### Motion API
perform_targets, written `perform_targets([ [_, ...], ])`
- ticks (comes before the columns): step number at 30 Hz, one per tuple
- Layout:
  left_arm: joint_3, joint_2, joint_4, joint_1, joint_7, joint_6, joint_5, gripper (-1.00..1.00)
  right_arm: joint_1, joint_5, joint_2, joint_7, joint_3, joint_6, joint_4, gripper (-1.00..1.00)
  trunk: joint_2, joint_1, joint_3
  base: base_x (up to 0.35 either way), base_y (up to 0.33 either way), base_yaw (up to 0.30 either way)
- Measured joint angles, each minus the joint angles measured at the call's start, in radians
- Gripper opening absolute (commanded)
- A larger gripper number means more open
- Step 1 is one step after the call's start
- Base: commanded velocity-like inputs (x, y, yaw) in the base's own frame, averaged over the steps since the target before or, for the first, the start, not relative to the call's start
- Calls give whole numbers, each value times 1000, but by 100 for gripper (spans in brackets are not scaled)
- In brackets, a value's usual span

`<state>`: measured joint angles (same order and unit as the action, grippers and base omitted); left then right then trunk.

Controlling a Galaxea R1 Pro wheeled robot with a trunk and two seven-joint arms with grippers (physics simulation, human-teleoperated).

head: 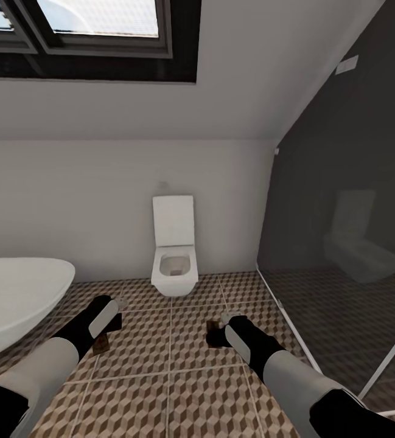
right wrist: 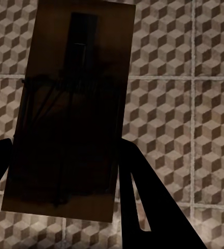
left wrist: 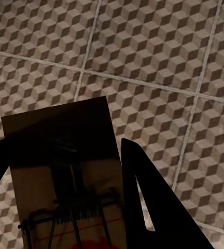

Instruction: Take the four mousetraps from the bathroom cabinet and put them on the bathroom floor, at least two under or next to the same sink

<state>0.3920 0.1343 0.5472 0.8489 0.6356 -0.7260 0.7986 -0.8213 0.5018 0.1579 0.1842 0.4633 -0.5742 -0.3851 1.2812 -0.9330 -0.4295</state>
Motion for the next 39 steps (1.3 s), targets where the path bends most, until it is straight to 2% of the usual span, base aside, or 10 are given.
perform_targets([
  [32,0,0,5,0,2,-25,0,-100,0,0,-1,-1,1,-10,4,-100,224,-123,-100,0,0,0],
  [39,-1,1,42,-1,2,-61,0,-100,0,-2,-1,-1,1,-11,6,-100,273,-150,-122,0,0,0],
])
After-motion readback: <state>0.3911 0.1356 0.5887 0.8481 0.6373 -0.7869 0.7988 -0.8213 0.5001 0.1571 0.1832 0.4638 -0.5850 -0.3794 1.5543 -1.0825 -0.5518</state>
